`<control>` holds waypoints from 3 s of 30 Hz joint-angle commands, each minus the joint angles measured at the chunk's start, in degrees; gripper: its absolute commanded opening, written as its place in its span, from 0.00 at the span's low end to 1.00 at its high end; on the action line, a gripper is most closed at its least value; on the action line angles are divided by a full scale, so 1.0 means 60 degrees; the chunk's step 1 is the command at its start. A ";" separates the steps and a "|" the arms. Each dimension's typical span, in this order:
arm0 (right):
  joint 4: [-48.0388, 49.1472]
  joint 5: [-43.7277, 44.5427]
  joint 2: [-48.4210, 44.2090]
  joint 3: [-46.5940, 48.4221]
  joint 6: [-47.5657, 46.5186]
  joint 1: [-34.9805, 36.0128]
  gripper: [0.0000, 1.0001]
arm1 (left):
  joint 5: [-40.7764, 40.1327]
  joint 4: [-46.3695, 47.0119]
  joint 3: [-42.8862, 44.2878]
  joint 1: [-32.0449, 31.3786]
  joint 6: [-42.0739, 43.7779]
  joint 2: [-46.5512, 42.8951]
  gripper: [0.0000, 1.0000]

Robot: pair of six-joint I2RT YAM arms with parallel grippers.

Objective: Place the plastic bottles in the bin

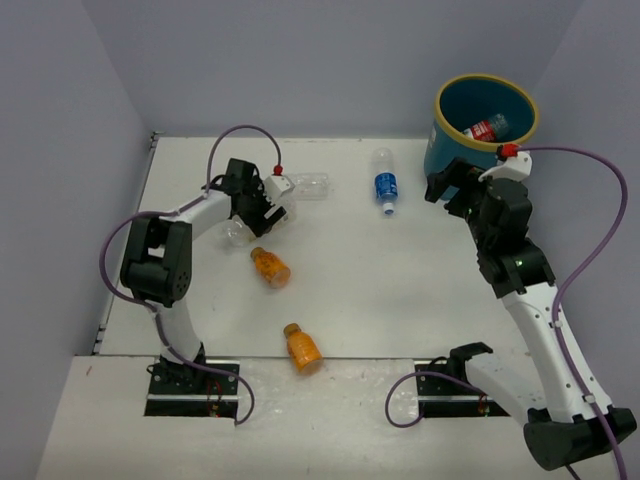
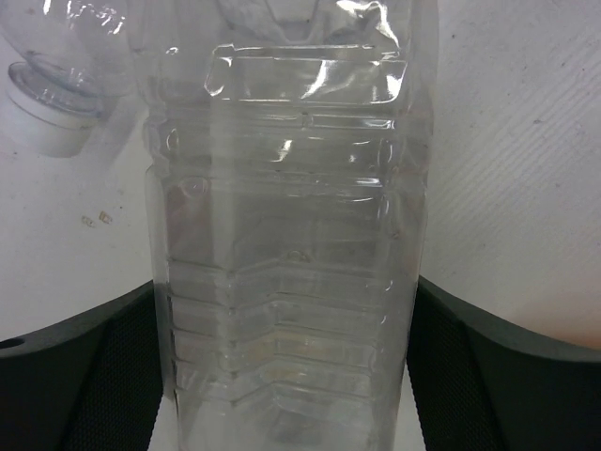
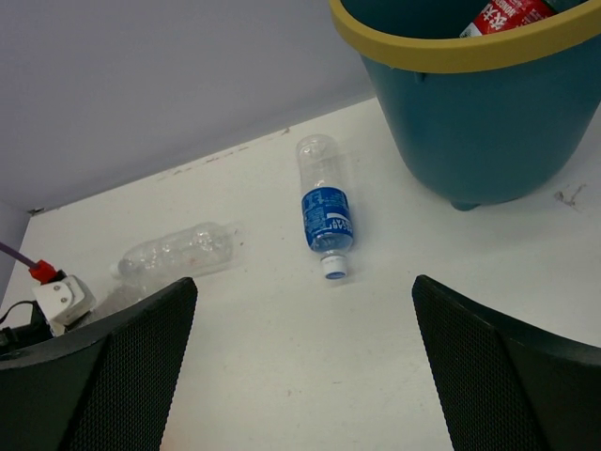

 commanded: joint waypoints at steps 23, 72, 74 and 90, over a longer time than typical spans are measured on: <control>0.4271 -1.0295 -0.0071 -0.1649 -0.0564 0.0447 0.99 | 0.6297 0.5679 -0.1651 0.0054 -0.5245 -0.5938 0.44; 0.3396 -0.0777 0.1375 0.1590 -0.0811 0.0853 0.19 | 0.0546 0.4946 -0.2990 -0.3575 -0.7304 -0.6477 1.00; 0.3323 0.1036 0.2157 0.2607 -0.1116 0.0838 0.19 | -0.0470 0.4541 -0.2860 -0.3314 -0.7623 -0.6463 1.00; 0.2597 0.6339 0.9984 1.1852 -0.3250 -0.0433 0.24 | -0.4115 0.2980 -0.3271 -0.1905 -0.8941 -0.7210 1.00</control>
